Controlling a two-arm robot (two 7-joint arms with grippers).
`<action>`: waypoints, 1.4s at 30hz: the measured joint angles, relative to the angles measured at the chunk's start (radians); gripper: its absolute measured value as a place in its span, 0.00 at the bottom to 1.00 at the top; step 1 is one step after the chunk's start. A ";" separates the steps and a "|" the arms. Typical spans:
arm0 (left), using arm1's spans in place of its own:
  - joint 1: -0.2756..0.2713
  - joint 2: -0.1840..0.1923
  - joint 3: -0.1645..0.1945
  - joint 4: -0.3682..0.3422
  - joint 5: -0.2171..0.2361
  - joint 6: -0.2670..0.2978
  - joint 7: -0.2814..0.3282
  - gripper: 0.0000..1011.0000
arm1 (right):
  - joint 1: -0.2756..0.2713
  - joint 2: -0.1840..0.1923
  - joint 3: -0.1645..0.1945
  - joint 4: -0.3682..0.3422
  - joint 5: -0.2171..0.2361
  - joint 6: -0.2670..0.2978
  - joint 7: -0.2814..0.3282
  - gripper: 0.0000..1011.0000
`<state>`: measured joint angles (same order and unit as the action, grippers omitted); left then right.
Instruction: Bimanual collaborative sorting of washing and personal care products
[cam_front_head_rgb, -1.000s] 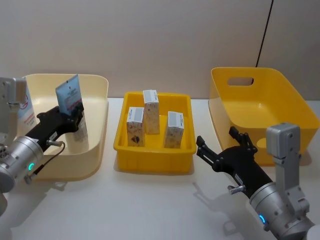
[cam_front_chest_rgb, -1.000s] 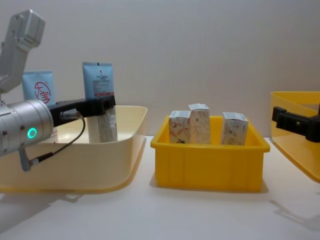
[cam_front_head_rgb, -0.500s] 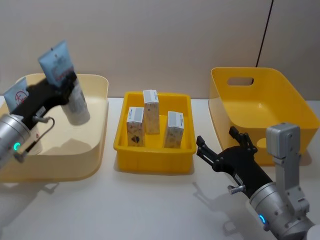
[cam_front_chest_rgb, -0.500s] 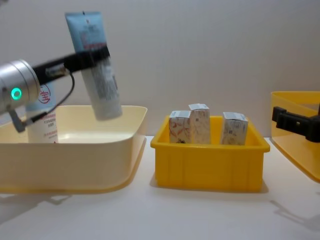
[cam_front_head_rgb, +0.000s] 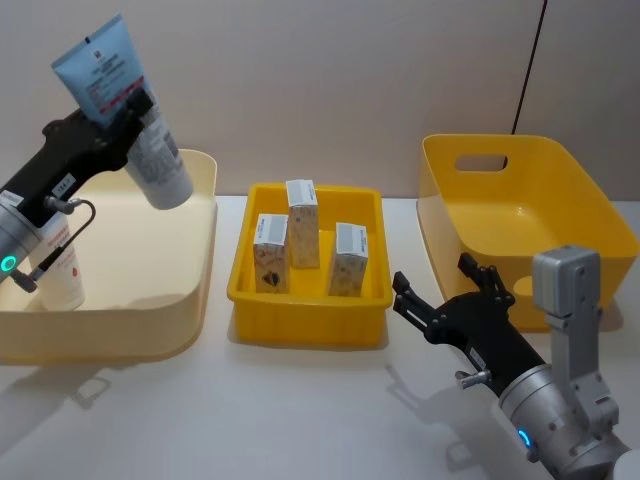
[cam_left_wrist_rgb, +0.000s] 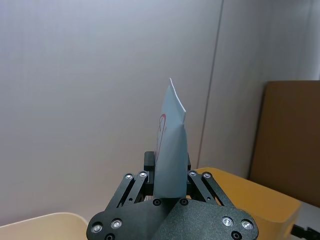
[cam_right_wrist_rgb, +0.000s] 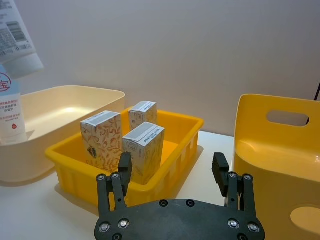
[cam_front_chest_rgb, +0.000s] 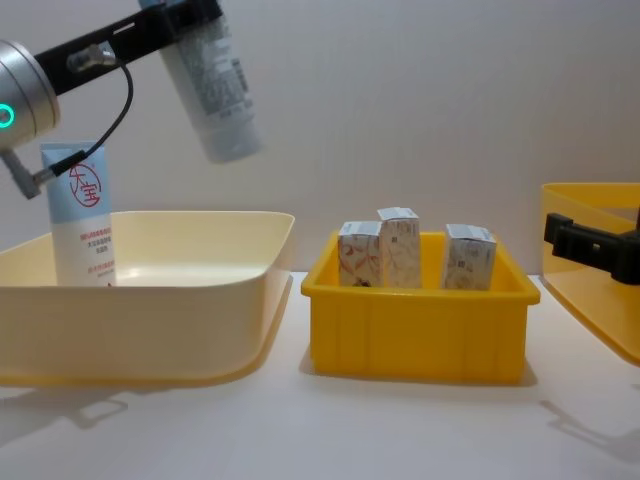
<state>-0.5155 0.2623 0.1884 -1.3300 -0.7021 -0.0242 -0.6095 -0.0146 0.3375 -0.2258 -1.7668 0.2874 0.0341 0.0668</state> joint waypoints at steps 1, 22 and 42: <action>-0.001 0.001 0.001 -0.001 -0.005 0.001 -0.008 0.27 | 0.000 0.000 0.000 0.000 0.000 0.000 0.000 0.99; -0.031 -0.020 0.114 0.041 -0.085 0.053 -0.215 0.27 | 0.000 0.000 0.000 0.000 0.000 0.000 0.000 0.99; -0.066 -0.071 0.210 0.135 -0.064 0.007 -0.291 0.27 | 0.000 0.001 0.002 0.000 0.005 0.000 0.009 0.99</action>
<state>-0.5814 0.1912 0.3979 -1.1954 -0.7660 -0.0173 -0.9005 -0.0149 0.3385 -0.2236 -1.7669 0.2919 0.0337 0.0762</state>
